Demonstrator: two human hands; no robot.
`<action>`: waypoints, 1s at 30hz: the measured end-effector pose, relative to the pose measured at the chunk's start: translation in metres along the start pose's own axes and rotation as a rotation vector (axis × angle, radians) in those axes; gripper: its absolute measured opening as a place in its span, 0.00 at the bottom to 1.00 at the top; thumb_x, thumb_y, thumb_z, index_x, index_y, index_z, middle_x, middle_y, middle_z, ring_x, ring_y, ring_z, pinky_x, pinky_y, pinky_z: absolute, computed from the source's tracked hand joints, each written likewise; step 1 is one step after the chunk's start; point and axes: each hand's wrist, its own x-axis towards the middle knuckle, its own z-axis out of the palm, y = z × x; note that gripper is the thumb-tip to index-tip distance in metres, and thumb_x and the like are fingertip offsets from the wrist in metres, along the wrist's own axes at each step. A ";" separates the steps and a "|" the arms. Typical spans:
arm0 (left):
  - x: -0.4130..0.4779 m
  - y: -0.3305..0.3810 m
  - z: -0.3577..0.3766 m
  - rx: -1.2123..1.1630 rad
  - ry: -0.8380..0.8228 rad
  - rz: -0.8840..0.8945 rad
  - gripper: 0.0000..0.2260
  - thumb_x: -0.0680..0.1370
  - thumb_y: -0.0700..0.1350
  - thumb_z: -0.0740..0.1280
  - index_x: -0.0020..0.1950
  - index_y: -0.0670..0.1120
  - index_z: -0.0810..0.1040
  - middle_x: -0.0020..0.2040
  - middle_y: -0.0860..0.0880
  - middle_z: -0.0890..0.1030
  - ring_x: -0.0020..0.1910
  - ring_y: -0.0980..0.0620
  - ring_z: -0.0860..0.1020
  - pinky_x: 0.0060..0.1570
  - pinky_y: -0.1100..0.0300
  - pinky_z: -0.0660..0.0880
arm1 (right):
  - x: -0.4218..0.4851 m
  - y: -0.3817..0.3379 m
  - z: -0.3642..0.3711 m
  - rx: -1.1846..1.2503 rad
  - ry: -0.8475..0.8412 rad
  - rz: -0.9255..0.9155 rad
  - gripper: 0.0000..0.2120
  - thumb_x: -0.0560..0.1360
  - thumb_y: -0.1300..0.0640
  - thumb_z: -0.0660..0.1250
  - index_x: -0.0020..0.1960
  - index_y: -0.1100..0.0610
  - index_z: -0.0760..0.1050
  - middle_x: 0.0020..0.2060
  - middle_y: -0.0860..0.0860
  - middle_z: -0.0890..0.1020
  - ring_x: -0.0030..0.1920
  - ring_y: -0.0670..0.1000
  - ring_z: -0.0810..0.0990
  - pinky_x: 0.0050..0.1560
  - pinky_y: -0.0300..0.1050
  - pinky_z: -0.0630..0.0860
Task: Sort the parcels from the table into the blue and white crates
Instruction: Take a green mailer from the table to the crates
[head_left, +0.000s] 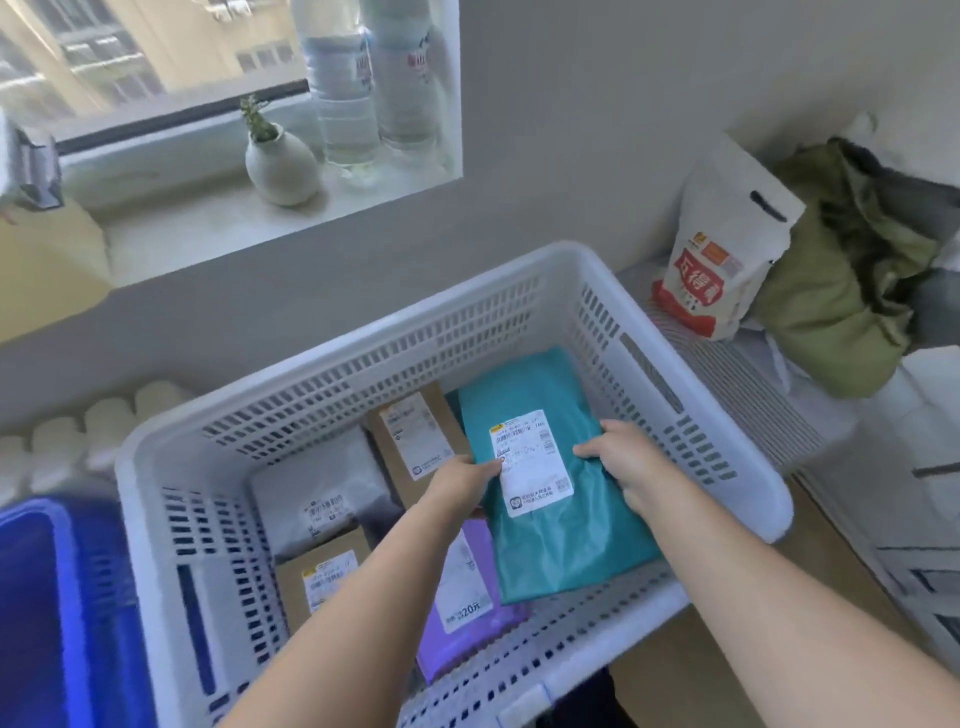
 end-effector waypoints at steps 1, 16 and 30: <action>0.009 0.003 0.002 0.027 0.025 0.007 0.10 0.81 0.45 0.64 0.60 0.42 0.76 0.53 0.44 0.82 0.47 0.44 0.81 0.45 0.53 0.81 | 0.016 -0.004 0.001 -0.027 -0.018 0.011 0.09 0.75 0.71 0.64 0.54 0.65 0.78 0.48 0.62 0.84 0.46 0.61 0.83 0.50 0.56 0.81; 0.104 -0.021 0.045 1.013 0.362 0.275 0.16 0.79 0.41 0.59 0.66 0.44 0.72 0.62 0.45 0.74 0.61 0.43 0.71 0.55 0.54 0.69 | 0.180 0.042 0.019 -0.200 -0.111 0.137 0.20 0.77 0.76 0.57 0.59 0.54 0.71 0.45 0.56 0.80 0.39 0.55 0.79 0.34 0.45 0.74; 0.166 -0.034 0.074 2.064 0.080 0.284 0.31 0.84 0.55 0.52 0.81 0.39 0.49 0.80 0.39 0.58 0.78 0.34 0.54 0.64 0.29 0.27 | 0.230 0.079 0.043 -1.187 -0.114 -0.385 0.40 0.75 0.57 0.68 0.80 0.53 0.50 0.72 0.58 0.63 0.69 0.59 0.67 0.64 0.54 0.72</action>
